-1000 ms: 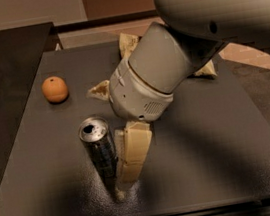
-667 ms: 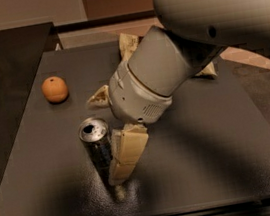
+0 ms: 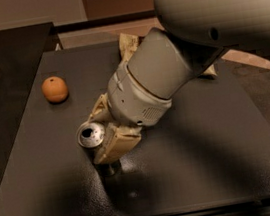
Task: Knock redbull can over
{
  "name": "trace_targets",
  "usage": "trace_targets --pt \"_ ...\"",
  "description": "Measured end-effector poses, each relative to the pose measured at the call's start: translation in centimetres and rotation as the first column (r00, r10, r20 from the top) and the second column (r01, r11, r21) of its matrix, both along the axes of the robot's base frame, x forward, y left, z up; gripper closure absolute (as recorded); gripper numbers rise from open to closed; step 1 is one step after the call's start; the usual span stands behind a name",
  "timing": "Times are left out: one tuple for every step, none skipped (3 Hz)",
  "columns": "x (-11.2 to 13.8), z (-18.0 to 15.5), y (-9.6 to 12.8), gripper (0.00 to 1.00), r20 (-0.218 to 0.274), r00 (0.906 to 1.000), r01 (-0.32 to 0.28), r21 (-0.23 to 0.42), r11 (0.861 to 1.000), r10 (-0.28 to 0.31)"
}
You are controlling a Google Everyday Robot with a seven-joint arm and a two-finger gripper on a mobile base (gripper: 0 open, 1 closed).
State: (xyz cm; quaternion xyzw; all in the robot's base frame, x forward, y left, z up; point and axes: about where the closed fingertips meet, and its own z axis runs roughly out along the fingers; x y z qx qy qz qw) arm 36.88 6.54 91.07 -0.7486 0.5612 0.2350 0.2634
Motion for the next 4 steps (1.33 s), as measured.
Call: trace_targets --pt "-0.4 0.7 0.1 0.87 0.009 0.9999 -0.007 0.017 1.0 0.006" --pt "0.5 1.8 -0.8 1.0 0.031 0.9994 0.018 -0.008 1.0 -0.018" --pt "2.9 2.3 -2.2 1.0 0.054 0.9964 0.07 -0.099 0.993 -0.065" --pt "5.3 1.3 -4.0 1.0 0.079 0.9914 0.122 -0.259 0.958 -0.105"
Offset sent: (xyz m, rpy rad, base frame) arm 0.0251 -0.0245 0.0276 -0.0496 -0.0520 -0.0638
